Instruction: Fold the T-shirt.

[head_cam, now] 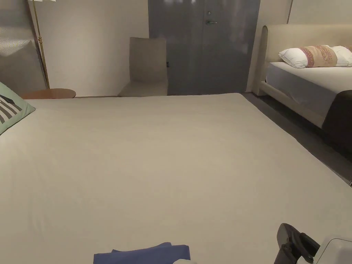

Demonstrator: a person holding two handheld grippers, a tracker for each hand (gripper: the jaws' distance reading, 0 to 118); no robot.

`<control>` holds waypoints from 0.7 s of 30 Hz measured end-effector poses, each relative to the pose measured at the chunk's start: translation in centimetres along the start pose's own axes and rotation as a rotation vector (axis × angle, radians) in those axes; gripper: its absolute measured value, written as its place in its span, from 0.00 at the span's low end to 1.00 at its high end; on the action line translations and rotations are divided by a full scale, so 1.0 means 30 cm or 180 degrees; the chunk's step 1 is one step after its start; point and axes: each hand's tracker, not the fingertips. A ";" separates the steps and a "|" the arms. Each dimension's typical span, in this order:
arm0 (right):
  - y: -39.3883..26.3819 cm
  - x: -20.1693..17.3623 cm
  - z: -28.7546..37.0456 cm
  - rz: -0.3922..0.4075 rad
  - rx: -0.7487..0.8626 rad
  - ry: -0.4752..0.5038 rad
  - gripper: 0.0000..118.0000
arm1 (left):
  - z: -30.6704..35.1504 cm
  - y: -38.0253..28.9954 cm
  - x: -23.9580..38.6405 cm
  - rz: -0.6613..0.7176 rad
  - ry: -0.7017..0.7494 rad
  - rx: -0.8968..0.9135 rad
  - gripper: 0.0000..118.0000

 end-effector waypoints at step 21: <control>-0.387 -0.368 -0.413 0.0736 -0.2175 0.0756 0.01 | 0.655 0.016 -0.589 0.1234 0.0376 0.1116 0.02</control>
